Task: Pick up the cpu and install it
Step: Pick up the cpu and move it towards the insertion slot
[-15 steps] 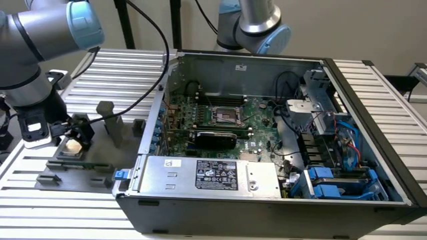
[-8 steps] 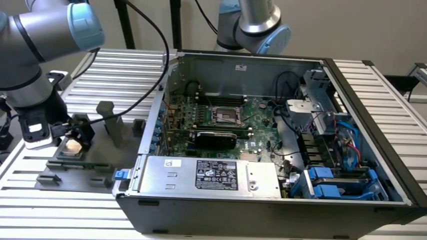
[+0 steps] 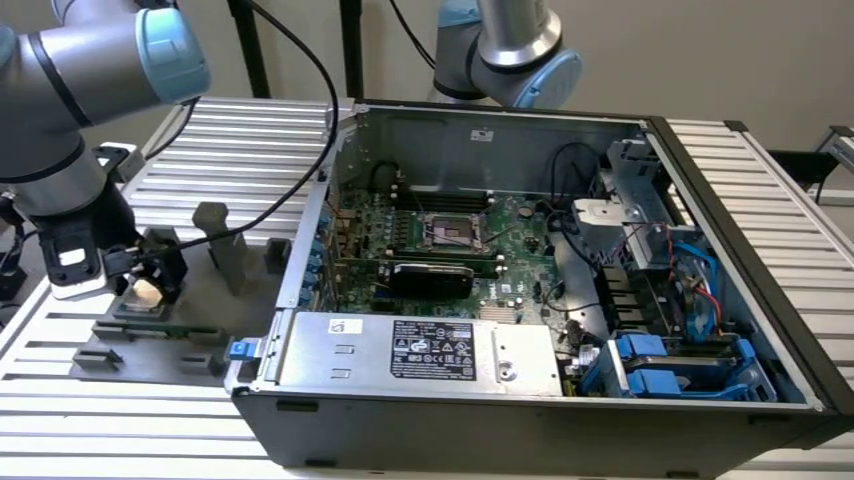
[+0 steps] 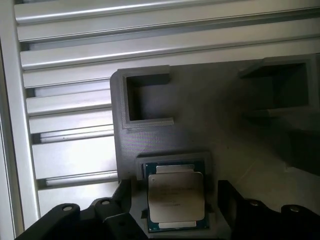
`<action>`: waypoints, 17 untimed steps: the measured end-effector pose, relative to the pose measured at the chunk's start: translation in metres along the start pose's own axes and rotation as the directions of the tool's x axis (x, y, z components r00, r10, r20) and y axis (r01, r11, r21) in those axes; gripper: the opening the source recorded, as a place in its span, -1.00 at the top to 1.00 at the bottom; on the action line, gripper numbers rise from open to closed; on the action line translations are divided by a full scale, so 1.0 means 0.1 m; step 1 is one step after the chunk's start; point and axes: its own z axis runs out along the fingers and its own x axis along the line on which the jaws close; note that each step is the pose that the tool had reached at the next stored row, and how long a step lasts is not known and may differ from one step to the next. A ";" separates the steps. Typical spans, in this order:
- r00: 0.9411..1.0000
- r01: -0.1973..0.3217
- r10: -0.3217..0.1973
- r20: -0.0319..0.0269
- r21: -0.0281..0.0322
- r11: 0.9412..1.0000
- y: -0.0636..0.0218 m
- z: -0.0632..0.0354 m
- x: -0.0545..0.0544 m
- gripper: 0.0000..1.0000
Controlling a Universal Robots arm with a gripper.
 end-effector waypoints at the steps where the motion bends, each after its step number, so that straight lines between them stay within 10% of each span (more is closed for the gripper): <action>1: 1.000 0.000 0.000 0.000 0.000 1.000 0.000 0.000 0.00 -0.47; 17: 1.000 0.000 0.000 -0.002 0.004 1.000 0.003 -0.019 0.00 -0.47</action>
